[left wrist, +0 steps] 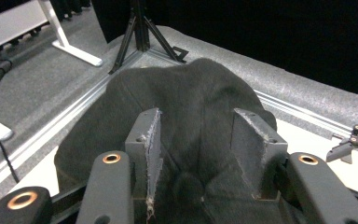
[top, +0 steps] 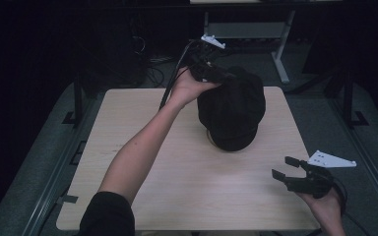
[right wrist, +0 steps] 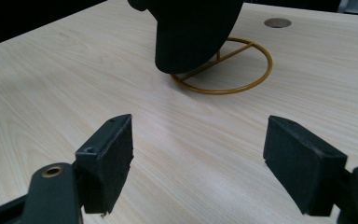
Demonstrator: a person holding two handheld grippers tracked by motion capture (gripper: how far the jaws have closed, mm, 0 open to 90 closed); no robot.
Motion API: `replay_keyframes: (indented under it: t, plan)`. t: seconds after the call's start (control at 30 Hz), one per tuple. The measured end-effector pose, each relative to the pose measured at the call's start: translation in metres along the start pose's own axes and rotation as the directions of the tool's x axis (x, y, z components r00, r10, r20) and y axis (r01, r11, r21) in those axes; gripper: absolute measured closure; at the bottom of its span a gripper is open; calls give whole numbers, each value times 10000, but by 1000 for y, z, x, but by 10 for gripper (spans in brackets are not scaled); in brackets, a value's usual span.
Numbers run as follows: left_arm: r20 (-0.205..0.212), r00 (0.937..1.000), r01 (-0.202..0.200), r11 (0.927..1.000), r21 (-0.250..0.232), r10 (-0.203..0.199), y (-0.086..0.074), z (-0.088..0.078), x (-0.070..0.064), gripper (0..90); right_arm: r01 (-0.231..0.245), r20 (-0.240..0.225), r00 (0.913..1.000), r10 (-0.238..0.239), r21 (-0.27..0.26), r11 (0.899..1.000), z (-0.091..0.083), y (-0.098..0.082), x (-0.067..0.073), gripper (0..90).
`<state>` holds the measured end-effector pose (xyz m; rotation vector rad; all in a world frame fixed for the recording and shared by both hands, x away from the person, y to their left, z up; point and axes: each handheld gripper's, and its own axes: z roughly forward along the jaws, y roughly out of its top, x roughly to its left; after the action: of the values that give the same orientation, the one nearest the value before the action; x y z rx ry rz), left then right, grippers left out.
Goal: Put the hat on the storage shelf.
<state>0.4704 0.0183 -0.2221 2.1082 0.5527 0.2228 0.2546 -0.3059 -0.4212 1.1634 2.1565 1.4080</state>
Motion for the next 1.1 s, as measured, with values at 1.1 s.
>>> replay_keyframes:
  t: [1.1]
  plan:
    - [-27, 10000, 19, 9990, -440, -20, -45, -44, -13, 371, -163, 471, 9988, 164, -19, 9999, 10, -5, 5, 197]
